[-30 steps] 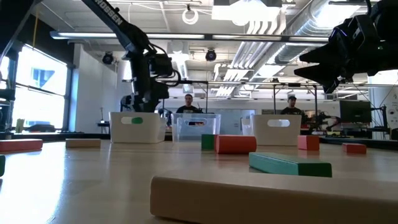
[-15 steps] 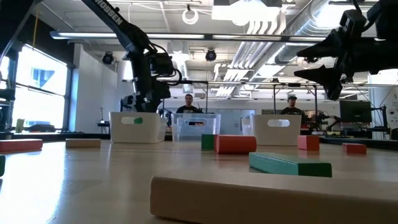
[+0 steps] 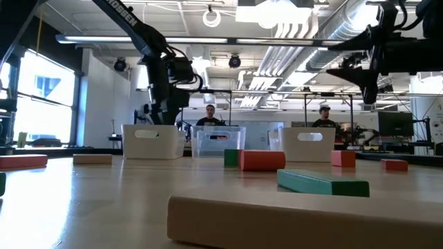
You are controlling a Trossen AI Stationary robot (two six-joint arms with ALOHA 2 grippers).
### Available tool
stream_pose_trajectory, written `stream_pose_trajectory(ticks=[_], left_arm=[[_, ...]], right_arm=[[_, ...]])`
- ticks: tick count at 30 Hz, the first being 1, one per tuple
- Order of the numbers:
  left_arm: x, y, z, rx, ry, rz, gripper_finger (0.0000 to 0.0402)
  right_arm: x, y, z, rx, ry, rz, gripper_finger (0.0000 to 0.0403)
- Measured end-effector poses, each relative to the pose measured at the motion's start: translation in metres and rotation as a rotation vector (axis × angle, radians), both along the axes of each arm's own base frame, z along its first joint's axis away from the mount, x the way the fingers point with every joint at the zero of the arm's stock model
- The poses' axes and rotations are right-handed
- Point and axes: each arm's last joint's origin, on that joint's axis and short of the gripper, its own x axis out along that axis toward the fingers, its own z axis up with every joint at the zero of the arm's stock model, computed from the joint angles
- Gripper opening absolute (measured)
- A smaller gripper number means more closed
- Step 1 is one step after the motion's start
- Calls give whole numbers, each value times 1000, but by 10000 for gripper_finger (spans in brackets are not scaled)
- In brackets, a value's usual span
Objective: Sort & place blocks by color
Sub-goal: Put the orange block into the right white bin
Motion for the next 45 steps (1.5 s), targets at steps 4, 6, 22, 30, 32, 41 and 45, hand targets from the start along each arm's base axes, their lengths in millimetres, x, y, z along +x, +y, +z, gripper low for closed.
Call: stream_pose_trajectory(ticks=[4,6,22,30,32,41,45], left_arm=[[4,5,18,18,-11,-14,209],[6,7,30,31,-20,-19,209],[5,6,105,41,8,-84,209],[-1,-11,121,-89,-139,-113,209],[-2,-14,126,-94,-162,-115,209],[6,-41,139,-112,-164,-168,209],[13,-54,139,-133,-147,-200,209]], right_arm=[[-1,0,8,-57,-66,-14,210],[-1,0,14,-73,-73,-16,210],[35,-2,98,-252,365,118,210],[74,2,102,-312,508,276,210],[84,4,99,-311,536,301,210],[112,16,75,-308,665,392,210],[122,21,63,-352,708,453,210]])
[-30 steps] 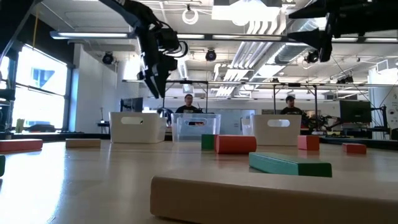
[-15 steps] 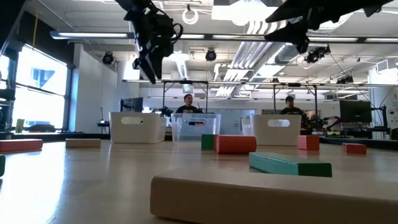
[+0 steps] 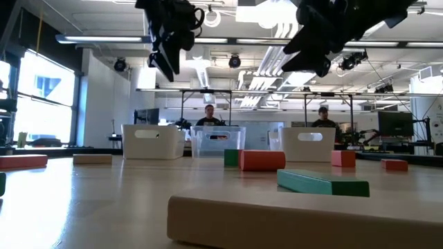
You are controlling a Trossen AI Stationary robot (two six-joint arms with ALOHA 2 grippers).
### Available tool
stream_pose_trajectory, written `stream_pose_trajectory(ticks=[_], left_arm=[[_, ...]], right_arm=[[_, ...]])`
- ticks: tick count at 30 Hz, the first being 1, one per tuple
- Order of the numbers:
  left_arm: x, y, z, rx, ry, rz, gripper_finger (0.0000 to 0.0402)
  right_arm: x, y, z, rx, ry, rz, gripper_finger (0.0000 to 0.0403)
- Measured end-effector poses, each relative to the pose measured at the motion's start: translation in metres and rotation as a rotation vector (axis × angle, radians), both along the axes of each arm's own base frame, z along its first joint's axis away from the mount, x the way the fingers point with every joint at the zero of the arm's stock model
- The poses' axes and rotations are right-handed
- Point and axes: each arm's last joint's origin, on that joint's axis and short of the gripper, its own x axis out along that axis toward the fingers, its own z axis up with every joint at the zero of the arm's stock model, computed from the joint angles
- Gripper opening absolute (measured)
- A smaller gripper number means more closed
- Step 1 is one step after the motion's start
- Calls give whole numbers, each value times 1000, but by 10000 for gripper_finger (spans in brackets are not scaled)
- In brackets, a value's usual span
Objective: Sort & place blocks by color
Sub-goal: Put the orange block into the right white bin
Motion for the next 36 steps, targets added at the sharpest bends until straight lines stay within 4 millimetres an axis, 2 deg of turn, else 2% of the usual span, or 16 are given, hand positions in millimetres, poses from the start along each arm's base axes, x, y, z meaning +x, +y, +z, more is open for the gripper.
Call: stream_pose_trajectory(ticks=[5,8,13,24,28,36], left_arm=[[11,-18,-9,-55,26,-29,209],[12,-32,-17,-108,29,-37,209],[11,-59,-24,-98,45,-52,209],[-15,-105,-14,-18,44,40,209],[-24,-115,-10,-4,29,65,209],[-30,-117,-6,6,13,109,209]], right_arm=[[14,6,-12,-46,12,87,210],[23,9,-20,-78,12,124,210],[32,11,-36,-105,57,151,210],[52,14,-77,-136,156,256,210],[57,15,-89,-133,169,295,210],[62,15,-110,-134,228,314,210]])
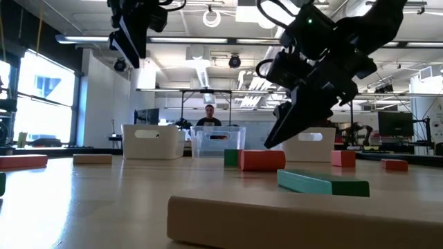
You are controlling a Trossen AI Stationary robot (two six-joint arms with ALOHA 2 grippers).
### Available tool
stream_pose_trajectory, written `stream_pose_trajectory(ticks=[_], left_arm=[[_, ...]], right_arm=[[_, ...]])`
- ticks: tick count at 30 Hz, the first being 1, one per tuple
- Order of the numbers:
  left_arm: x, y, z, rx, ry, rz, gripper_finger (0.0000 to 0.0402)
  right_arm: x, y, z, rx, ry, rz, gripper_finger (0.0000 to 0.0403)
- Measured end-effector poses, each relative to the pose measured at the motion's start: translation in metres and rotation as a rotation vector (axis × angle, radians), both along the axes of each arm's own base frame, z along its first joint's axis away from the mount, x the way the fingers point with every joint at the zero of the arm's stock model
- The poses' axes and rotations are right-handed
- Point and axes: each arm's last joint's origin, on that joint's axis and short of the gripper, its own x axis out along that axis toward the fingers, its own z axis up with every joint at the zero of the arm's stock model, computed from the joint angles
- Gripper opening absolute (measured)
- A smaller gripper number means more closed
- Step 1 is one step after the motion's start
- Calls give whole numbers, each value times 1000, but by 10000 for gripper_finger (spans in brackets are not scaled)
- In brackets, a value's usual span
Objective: Sort & place blocks by color
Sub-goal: Put the orange block into the right white bin
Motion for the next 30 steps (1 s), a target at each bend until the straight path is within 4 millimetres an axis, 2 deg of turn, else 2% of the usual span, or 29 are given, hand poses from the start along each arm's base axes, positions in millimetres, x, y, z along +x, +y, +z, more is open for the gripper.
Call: stream_pose_trajectory(ticks=[11,20,30], left_arm=[[-1,1,0,28,15,10,209],[-1,1,0,28,15,9,209],[0,1,0,29,16,6,209]], right_arm=[[3,9,-19,-43,47,4,210],[9,9,-17,-97,30,-39,210],[10,10,-27,-80,62,-52,209]])
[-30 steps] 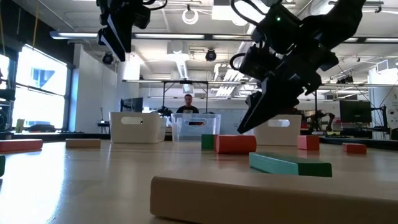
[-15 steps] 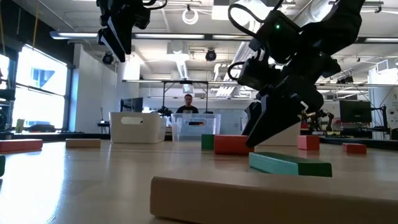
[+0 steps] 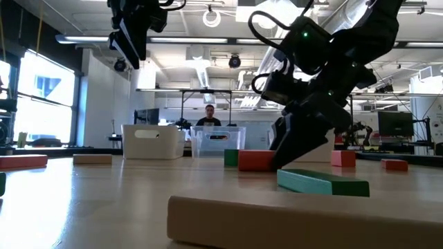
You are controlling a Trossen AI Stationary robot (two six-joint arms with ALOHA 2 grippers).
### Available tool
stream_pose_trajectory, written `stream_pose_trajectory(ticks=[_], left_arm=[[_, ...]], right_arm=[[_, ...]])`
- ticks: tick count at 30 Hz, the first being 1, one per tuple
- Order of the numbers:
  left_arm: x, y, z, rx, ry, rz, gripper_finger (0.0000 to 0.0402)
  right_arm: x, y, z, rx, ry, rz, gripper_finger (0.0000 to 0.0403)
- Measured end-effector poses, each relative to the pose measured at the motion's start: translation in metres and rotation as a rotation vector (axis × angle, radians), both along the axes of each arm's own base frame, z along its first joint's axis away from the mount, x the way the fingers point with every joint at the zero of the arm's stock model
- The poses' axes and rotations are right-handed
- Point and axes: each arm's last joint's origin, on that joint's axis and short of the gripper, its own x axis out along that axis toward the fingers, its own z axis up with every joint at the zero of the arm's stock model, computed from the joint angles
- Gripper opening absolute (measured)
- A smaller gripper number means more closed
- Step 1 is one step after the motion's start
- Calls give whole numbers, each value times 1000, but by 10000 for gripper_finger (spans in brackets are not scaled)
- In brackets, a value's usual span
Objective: Sort & place blocks by color
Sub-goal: Put the orange block into the right white bin
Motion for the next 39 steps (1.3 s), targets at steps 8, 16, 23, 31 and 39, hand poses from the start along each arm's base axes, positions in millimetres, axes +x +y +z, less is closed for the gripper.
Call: stream_pose_trajectory(ticks=[8,16,23,31,39], left_arm=[[0,1,0,28,13,10,209],[-1,1,0,45,21,14,209],[0,1,0,47,22,7,209],[0,1,0,48,20,7,209],[5,4,2,73,-34,8,209]], right_arm=[[0,0,0,11,-3,-28,126],[9,2,9,64,34,-28,105],[15,4,18,90,117,-8,105],[27,6,37,161,156,-47,105],[44,3,66,121,157,-95,105]])
